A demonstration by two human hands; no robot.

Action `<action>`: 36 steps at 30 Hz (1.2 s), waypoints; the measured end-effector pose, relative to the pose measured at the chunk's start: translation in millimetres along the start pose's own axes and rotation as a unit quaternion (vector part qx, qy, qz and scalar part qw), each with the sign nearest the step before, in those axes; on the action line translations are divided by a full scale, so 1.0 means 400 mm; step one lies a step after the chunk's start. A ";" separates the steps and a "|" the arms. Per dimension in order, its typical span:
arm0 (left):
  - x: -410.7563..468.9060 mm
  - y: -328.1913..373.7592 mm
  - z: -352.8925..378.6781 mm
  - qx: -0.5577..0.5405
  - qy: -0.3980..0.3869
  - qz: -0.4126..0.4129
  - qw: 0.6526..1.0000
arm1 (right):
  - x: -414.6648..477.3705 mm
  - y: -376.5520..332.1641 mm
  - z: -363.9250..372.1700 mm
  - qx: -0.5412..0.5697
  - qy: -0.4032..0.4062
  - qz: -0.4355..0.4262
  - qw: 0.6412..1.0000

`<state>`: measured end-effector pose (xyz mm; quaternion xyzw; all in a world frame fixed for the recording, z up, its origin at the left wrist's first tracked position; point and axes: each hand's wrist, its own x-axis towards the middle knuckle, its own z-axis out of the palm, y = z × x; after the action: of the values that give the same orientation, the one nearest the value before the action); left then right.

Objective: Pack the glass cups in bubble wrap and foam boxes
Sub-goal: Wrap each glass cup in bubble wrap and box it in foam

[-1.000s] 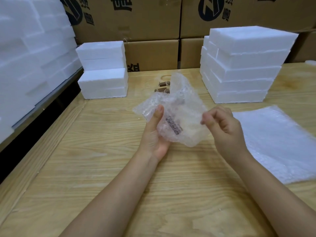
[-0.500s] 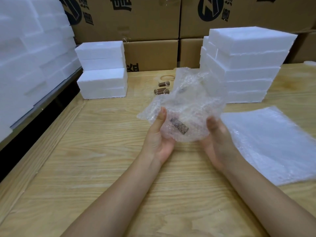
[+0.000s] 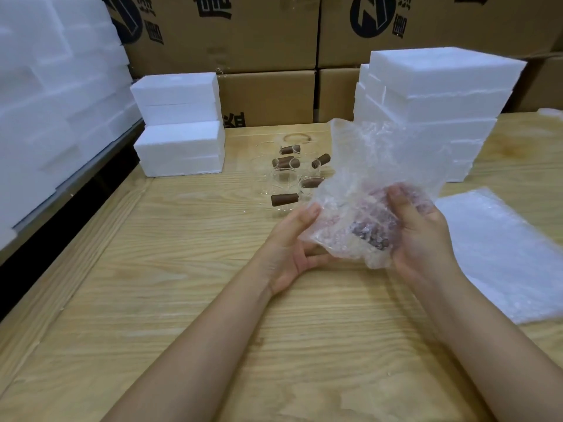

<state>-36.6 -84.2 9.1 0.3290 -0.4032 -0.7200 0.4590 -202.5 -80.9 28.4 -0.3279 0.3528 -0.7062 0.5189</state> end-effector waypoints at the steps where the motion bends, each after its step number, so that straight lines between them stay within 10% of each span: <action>1: 0.002 0.008 -0.005 0.025 0.017 0.003 1.000 | 0.000 -0.003 -0.002 -0.010 -0.012 -0.007 1.000; 9: 0.031 0.034 -0.015 0.260 0.098 0.166 0.946 | -0.013 0.006 0.004 -0.081 -0.078 -0.012 0.994; 20: 0.035 0.011 0.005 0.252 0.125 0.117 0.953 | -0.004 0.015 -0.006 -0.068 -0.050 0.000 0.996; 36: 0.057 -0.011 -0.015 0.222 0.246 0.264 0.906 | 0.016 0.009 -0.005 -0.060 -0.056 0.010 0.997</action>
<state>-41.3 -105.9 0.2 0.4704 -0.4994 -0.3608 0.6318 -203.8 -87.3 25.0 -0.3939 0.3684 -0.6591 0.5240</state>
